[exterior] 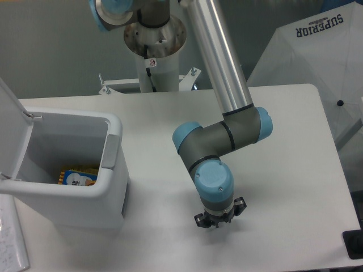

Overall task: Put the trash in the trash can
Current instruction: 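Lower the gripper and close it around the bottle's cap end, then lift the bottle and carry it over the trash bin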

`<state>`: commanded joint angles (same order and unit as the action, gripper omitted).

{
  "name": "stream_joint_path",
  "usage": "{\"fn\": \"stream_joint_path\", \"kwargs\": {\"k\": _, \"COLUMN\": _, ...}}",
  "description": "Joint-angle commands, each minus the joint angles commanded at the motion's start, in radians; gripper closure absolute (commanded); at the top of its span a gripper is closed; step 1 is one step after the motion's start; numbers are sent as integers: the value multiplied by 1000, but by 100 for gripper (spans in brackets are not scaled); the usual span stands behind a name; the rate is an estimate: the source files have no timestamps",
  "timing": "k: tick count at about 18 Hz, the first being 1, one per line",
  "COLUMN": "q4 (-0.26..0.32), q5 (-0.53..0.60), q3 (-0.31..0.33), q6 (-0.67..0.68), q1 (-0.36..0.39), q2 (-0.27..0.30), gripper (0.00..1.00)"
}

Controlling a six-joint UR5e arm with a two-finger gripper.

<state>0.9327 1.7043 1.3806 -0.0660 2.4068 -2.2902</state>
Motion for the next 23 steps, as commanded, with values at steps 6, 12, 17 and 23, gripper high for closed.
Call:
{"fn": "stream_joint_path", "kwargs": {"k": 6, "q4": -14, "q5": -56, "q3": -9, "q6": -15, "q1": 9, "q2": 52, "gripper": 94}}
{"fn": "stream_joint_path", "kwargs": {"k": 12, "q4": -76, "q5": -208, "q3": -71, "q6": -64, "q1": 0, "q2": 135, "gripper": 94}}
{"fn": "stream_joint_path", "kwargs": {"k": 17, "q4": -118, "q5": -409, "q3": -176, "q6": -89, "q1": 3, "q2": 192, "gripper": 94}}
{"fn": "stream_joint_path", "kwargs": {"k": 23, "q4": -124, "q5": -650, "q3": -302, "q6": -87, "q1": 18, "q2": 253, "gripper": 94}}
